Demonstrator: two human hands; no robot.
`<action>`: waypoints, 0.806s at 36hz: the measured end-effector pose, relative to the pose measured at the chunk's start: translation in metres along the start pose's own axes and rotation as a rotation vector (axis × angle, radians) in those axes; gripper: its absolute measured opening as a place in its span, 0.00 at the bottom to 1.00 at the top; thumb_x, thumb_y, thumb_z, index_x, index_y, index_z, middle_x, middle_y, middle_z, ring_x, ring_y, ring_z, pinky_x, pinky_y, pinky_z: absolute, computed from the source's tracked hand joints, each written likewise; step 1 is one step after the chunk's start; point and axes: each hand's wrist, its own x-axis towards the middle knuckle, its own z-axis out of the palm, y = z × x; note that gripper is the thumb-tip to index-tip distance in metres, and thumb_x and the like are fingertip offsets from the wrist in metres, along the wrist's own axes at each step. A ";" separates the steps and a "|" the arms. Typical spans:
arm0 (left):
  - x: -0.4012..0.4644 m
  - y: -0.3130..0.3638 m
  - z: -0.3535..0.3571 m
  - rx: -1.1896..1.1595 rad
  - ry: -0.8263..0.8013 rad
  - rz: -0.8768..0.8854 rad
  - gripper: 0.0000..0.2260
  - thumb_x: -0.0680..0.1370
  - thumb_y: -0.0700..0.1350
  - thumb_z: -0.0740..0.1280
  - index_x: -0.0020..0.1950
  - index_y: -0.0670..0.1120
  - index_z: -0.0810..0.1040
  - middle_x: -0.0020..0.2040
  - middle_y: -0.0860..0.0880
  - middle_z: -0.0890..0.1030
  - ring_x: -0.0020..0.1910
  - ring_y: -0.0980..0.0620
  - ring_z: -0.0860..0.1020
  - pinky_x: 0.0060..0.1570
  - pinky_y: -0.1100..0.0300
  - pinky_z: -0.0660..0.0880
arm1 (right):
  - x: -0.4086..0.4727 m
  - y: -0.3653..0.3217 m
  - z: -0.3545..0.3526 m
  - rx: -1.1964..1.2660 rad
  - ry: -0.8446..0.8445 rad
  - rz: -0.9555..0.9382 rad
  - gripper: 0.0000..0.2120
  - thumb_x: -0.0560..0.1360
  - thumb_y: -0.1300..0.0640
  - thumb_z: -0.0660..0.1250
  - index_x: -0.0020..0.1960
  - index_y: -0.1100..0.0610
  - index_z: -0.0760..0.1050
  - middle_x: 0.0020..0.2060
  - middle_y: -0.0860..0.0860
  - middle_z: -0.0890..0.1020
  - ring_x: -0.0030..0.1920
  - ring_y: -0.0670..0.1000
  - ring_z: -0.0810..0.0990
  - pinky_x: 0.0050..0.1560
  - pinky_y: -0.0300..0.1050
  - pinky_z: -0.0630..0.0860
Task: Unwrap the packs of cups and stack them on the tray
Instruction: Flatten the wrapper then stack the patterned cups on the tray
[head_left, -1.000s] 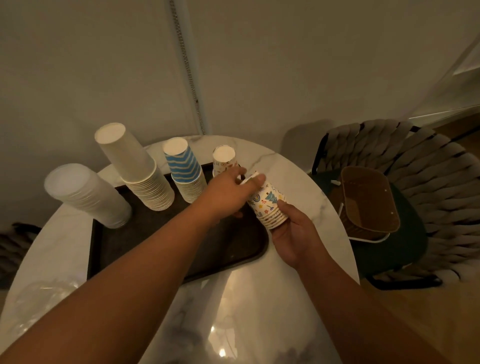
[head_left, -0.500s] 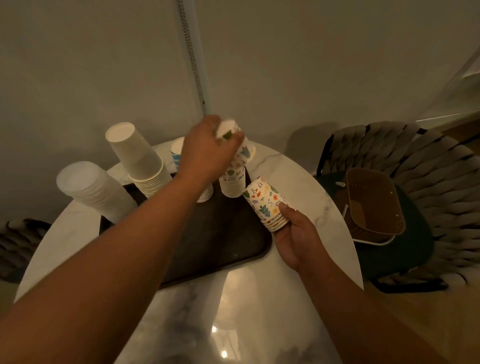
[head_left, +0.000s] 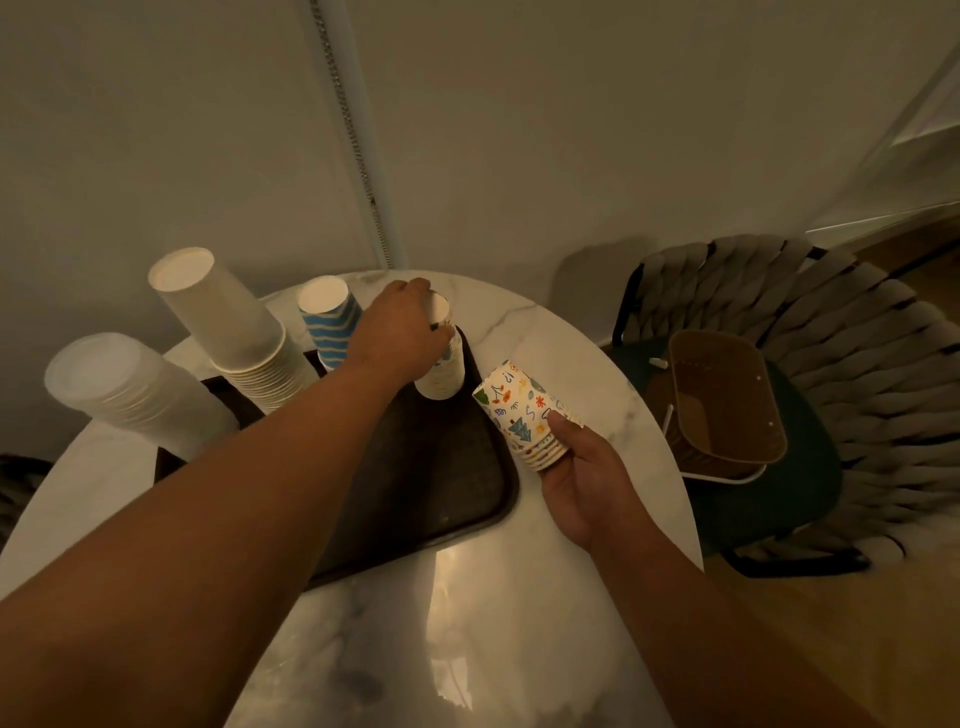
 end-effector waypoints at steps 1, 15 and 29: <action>0.001 -0.001 0.002 -0.002 0.008 0.000 0.27 0.78 0.50 0.68 0.74 0.43 0.66 0.70 0.42 0.71 0.68 0.42 0.70 0.63 0.49 0.70 | 0.000 0.000 0.000 0.001 -0.004 -0.001 0.20 0.69 0.59 0.67 0.61 0.57 0.73 0.56 0.58 0.83 0.56 0.57 0.82 0.54 0.48 0.79; -0.055 0.025 -0.009 -0.375 0.221 0.045 0.20 0.80 0.54 0.65 0.69 0.46 0.73 0.65 0.47 0.76 0.61 0.51 0.75 0.61 0.56 0.73 | -0.004 0.000 0.009 -0.026 -0.017 -0.012 0.23 0.69 0.58 0.68 0.63 0.58 0.72 0.58 0.58 0.81 0.58 0.57 0.81 0.57 0.48 0.79; -0.084 0.013 0.022 -1.017 -0.180 -0.352 0.26 0.74 0.53 0.73 0.69 0.47 0.72 0.64 0.47 0.77 0.58 0.48 0.80 0.53 0.47 0.81 | -0.016 0.014 0.028 -0.065 -0.079 -0.022 0.20 0.70 0.58 0.66 0.61 0.59 0.73 0.55 0.58 0.83 0.54 0.55 0.83 0.54 0.44 0.80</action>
